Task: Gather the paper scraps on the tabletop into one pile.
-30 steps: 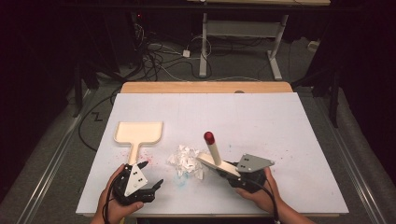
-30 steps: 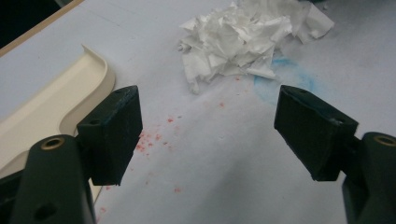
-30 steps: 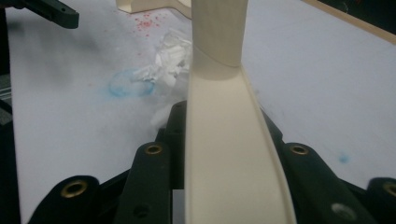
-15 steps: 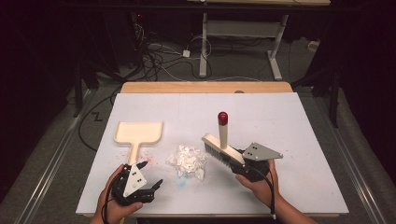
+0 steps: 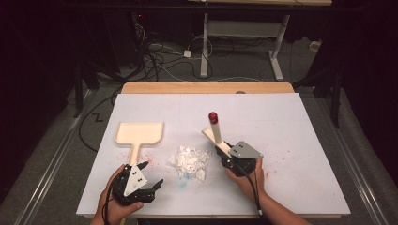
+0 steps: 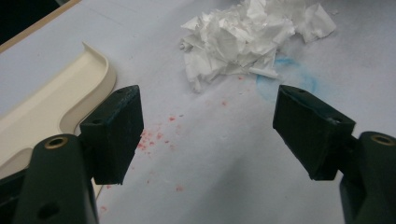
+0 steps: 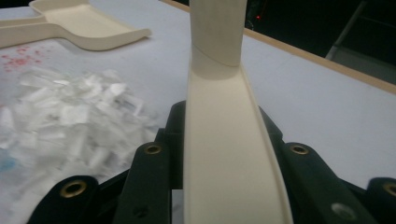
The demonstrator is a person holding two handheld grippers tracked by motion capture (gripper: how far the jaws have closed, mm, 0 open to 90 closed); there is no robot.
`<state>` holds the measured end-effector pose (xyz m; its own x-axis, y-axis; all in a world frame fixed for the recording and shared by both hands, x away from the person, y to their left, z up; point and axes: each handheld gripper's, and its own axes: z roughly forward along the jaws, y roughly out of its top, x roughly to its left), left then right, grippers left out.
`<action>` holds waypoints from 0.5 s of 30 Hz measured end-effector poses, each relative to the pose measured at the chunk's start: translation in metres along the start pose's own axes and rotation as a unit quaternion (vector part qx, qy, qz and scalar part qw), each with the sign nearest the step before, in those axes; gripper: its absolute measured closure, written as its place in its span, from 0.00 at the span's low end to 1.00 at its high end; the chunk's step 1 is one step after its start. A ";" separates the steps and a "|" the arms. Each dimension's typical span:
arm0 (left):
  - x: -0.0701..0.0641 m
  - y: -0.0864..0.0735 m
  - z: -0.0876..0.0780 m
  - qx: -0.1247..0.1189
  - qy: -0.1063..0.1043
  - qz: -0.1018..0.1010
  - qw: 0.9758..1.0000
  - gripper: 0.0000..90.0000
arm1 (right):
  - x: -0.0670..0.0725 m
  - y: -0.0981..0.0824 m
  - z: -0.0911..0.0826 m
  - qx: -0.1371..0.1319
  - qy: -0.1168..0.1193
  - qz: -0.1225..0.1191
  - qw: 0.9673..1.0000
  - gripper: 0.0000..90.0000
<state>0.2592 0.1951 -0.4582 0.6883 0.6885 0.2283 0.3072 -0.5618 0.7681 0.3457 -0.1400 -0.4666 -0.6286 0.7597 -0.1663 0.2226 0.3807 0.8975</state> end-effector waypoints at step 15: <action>-0.001 0.001 -0.001 -0.004 -0.004 0.000 1.000 0.26 | 0.045 0.014 0.015 -0.030 0.051 0.003 0.998 0.75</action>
<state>0.2578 0.1940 -0.4573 0.6934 0.6848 0.2242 0.3022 -0.5589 0.7722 0.3317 -0.0921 -0.4676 -0.7014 0.7024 -0.1212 0.1835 0.3423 0.9215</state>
